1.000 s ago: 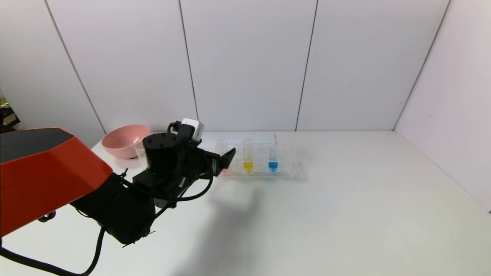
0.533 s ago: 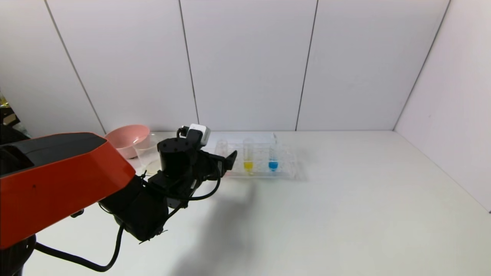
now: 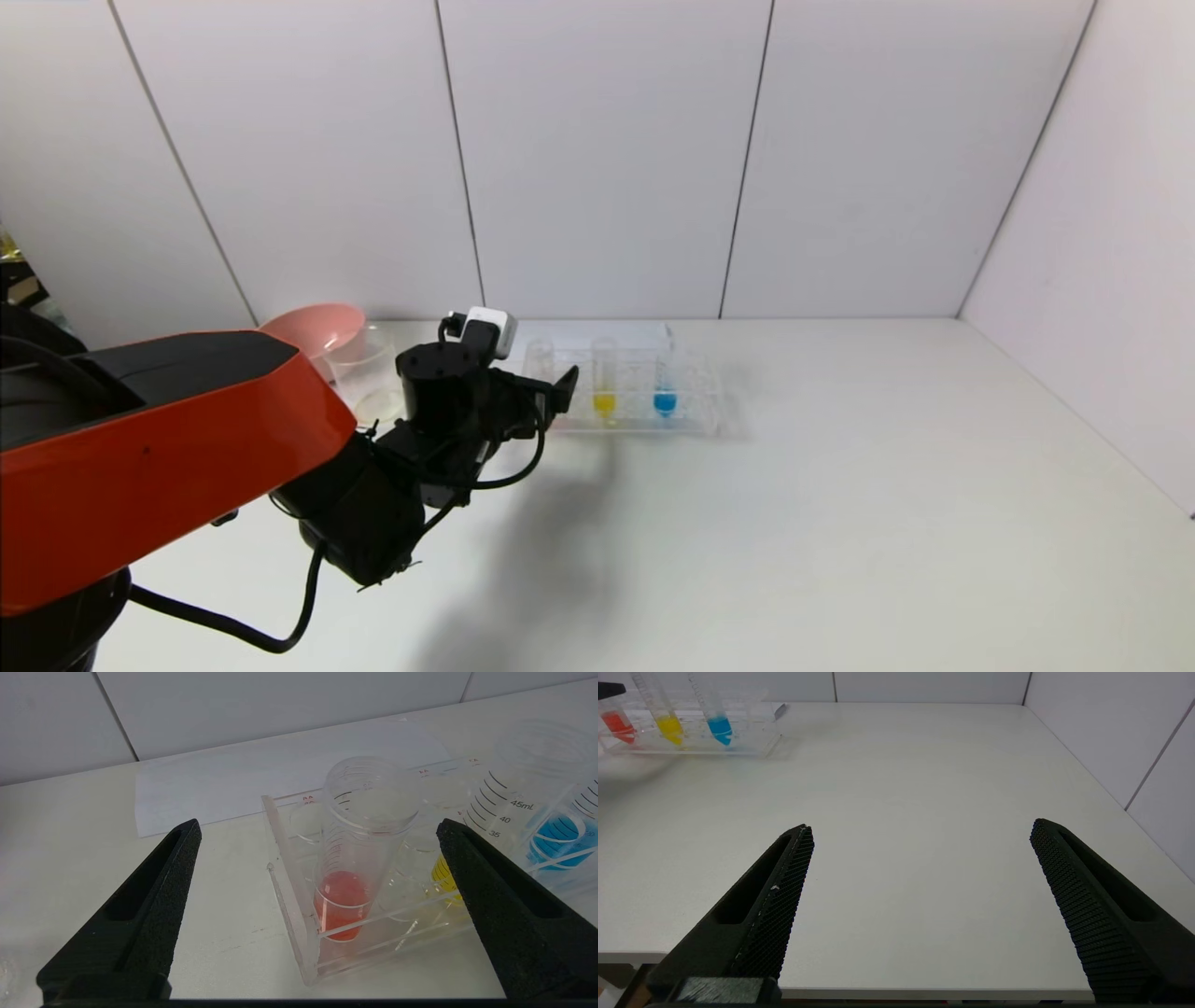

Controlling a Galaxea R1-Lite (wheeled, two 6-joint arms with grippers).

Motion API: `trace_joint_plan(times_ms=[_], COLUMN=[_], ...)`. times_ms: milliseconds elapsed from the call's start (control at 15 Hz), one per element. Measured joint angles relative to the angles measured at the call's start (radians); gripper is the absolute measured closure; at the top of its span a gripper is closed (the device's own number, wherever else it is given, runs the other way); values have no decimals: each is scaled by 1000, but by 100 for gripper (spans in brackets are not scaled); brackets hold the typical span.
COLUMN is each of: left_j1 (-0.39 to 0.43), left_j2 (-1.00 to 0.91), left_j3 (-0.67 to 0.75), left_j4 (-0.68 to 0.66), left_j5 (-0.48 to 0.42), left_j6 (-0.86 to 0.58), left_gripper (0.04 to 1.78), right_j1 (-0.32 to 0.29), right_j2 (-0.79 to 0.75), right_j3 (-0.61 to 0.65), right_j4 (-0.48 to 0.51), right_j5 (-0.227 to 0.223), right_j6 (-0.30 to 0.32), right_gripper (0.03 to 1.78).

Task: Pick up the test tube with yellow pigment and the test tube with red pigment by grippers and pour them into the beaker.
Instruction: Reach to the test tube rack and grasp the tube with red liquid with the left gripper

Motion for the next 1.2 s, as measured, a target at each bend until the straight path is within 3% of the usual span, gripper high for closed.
trace_joint_plan(times_ms=[1200], left_j1=[1], left_j2=[17], left_j3=[-20], left_j4=[3], left_j5=[7], left_j6=[19], left_gripper=[6], right_j1=[0], right_j2=[0], right_j3=[0], right_j4=[0], right_j5=[0], right_j6=[0], right_gripper=[11])
